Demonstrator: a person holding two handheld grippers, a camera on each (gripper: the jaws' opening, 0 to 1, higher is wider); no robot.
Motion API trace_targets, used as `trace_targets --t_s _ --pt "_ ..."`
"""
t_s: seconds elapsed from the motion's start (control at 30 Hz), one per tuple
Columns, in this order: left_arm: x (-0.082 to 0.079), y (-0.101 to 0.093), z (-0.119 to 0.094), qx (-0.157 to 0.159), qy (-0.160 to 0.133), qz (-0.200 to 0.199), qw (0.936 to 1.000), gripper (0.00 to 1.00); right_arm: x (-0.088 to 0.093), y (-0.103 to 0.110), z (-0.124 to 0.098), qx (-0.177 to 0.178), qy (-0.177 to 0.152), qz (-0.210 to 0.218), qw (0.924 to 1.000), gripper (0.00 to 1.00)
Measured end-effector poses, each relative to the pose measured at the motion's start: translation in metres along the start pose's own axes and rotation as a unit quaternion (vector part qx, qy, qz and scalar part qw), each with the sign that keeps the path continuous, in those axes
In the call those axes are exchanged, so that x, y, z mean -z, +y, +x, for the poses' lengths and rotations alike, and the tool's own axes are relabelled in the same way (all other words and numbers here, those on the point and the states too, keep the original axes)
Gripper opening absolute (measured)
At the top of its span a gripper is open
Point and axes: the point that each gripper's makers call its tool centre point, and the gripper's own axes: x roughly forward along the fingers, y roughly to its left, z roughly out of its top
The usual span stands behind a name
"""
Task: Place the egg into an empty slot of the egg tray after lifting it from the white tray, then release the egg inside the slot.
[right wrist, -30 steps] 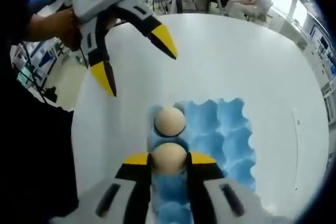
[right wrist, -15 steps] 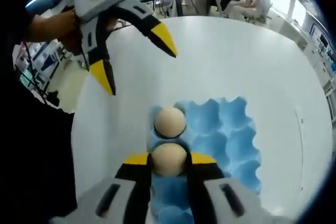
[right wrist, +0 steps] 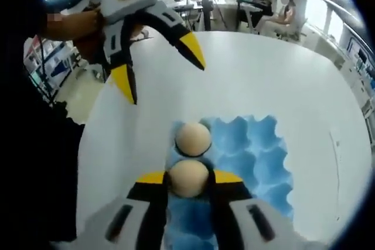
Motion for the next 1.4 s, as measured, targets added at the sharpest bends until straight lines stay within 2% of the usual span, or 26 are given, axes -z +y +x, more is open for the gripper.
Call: trace_targets --t_s 0.17,0.37,0.77,1.0,1.13,1.4 --pt "-0.001 -0.002 -0.001 0.000 0.001 0.001 1.0000 0.53 0.000 0.005 -0.002 0.003 -0.017 -0.007 0.9998 0.36" --pt "-0.003 -0.002 -0.001 -0.002 0.001 0.004 1.0000 0.53 0.003 -0.001 -0.008 0.018 -0.026 -0.003 0.9995 0.38" --pt "-0.009 -0.005 0.002 0.002 0.001 0.008 1.0000 0.53 0.008 0.002 -0.022 0.031 -0.047 0.007 0.9984 0.39" --pt "-0.011 -0.006 0.000 0.000 0.000 0.010 0.9999 0.53 0.021 0.004 -0.032 0.040 -0.039 0.010 0.9984 0.37" --pt "-0.012 -0.006 -0.001 0.000 0.001 0.012 0.9999 0.53 0.020 0.004 -0.043 0.049 -0.059 0.012 0.9970 0.37" --pt "-0.014 -0.006 -0.001 0.001 0.001 0.015 0.9999 0.53 0.032 0.006 -0.053 0.052 -0.056 0.023 0.9968 0.37"
